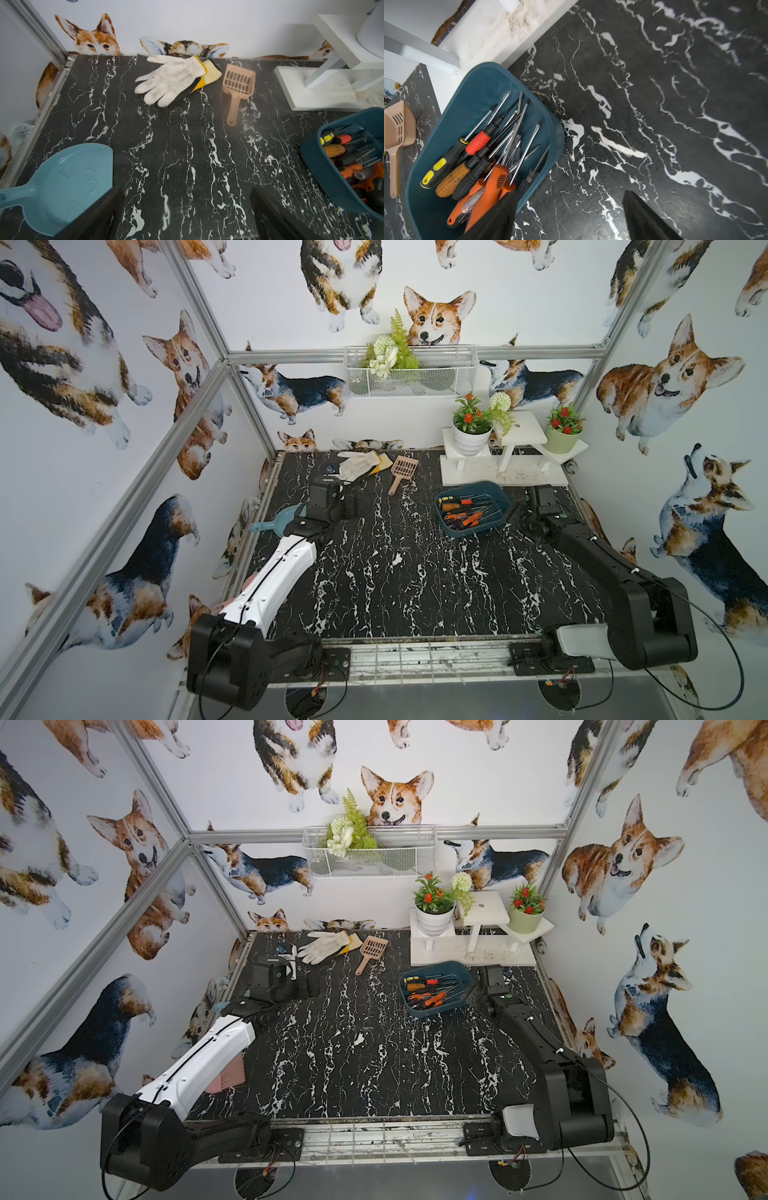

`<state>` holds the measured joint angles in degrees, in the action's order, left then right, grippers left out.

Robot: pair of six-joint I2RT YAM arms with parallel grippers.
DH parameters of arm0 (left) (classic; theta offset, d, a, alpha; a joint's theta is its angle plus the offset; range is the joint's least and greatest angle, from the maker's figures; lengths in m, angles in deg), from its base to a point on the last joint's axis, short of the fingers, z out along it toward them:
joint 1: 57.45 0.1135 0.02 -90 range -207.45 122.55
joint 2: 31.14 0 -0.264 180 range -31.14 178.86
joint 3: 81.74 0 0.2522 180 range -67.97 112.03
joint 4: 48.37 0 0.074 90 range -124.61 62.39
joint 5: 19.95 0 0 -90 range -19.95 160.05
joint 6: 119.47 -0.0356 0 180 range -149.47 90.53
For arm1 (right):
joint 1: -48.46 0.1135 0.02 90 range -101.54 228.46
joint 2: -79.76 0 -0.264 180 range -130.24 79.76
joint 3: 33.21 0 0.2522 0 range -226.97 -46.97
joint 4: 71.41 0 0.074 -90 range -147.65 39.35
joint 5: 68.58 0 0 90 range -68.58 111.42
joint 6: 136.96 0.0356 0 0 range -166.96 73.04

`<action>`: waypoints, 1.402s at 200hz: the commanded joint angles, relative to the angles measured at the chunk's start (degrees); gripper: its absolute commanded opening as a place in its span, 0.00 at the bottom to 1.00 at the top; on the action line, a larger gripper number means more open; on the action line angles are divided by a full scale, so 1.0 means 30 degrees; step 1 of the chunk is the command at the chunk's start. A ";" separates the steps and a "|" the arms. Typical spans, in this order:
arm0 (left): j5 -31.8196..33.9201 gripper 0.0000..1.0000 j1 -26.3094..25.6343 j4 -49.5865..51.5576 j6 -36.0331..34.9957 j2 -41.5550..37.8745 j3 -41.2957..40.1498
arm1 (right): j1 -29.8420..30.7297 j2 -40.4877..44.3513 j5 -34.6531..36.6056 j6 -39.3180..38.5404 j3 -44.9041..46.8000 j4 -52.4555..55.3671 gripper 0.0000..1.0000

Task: Take out the screwdriver from the storage box
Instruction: Pick up the storage box at the center of the board.

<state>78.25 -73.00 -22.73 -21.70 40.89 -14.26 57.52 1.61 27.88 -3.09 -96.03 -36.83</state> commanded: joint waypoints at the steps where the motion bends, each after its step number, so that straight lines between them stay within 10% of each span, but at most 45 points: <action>1: -0.0382 1.00 -0.0243 0.0542 0.0427 0.0424 0.0258 | 0.0042 -0.0747 -0.1059 0.1138 -0.0452 0.0179 0.85; 135: -0.0544 1.00 -0.0559 0.1983 0.0312 0.1999 0.1373 | 0.0818 -0.4137 -0.2650 0.1487 -0.1783 0.1057 0.64; 280: -0.1672 1.00 -0.0588 0.3049 0.0574 0.1888 0.1710 | 0.1158 -0.5261 -0.4090 -0.2519 -0.3289 0.3494 0.04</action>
<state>74.52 -74.69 -14.73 -20.28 46.59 -9.65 60.85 -13.65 15.88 -4.03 -105.51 -32.39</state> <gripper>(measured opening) 0.999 0.096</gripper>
